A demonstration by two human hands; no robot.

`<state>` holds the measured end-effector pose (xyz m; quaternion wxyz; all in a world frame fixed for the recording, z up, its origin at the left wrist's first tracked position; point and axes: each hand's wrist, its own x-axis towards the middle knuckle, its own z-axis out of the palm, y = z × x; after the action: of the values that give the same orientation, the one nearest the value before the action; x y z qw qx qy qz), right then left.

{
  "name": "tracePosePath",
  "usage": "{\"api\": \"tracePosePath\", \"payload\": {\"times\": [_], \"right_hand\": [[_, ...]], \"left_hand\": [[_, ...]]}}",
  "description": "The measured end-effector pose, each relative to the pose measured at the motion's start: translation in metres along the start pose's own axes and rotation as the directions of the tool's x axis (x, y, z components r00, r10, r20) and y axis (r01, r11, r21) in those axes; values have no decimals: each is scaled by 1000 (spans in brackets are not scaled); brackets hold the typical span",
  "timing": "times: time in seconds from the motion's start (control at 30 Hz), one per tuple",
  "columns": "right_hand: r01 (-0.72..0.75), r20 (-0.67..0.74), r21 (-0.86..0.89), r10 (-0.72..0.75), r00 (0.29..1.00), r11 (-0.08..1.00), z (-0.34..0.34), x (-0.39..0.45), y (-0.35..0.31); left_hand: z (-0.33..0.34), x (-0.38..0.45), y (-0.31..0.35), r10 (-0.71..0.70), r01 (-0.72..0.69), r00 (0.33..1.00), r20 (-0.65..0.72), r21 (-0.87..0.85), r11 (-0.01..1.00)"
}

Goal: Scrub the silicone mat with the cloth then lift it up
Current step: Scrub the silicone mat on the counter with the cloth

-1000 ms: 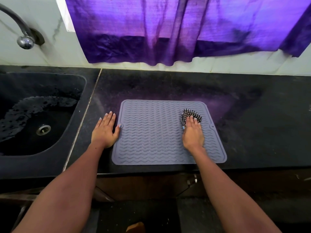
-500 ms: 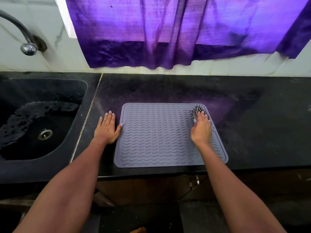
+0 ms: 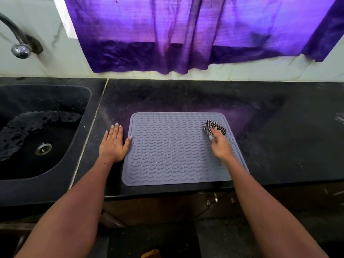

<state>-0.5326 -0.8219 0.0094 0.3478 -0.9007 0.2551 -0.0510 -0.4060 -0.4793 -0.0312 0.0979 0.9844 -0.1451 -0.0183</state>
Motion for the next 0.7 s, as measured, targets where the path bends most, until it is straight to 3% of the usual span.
{"api": "tracePosePath", "payload": {"times": [0.07, 0.13, 0.23, 0.37, 0.43, 0.6, 0.7], "right_hand": [[-145, -49, 358, 174, 984, 922, -16, 9, -5], [-178, -210, 430, 290, 934, 885, -28, 12, -7], [-130, -346, 96, 155, 925, 987, -27, -5, -6], [20, -163, -332, -78, 983, 943, 1, -23, 18], [42, -123, -401, -100, 987, 915, 4, -21, 26], [81, -16, -259, -88, 996, 963, -10, -11, 27], [-57, 30, 68, 55, 998, 996, -29, -4, 25]], "left_hand": [[0, 0, -1, 2, -2, 1000, 0, -6, 1000], [1, -1, -1, 5, -5, 1000, -5, -13, 1000], [1, -2, -1, 4, -5, 1000, -15, -18, 1000], [2, -1, -2, 7, -8, 1000, -30, -22, 1000], [3, -1, -2, 5, -6, 999, -36, -17, 1000], [2, -1, -2, 2, -2, 999, -41, 2, 1000], [1, -1, 0, 3, -3, 1000, -28, 10, 1000]]}}
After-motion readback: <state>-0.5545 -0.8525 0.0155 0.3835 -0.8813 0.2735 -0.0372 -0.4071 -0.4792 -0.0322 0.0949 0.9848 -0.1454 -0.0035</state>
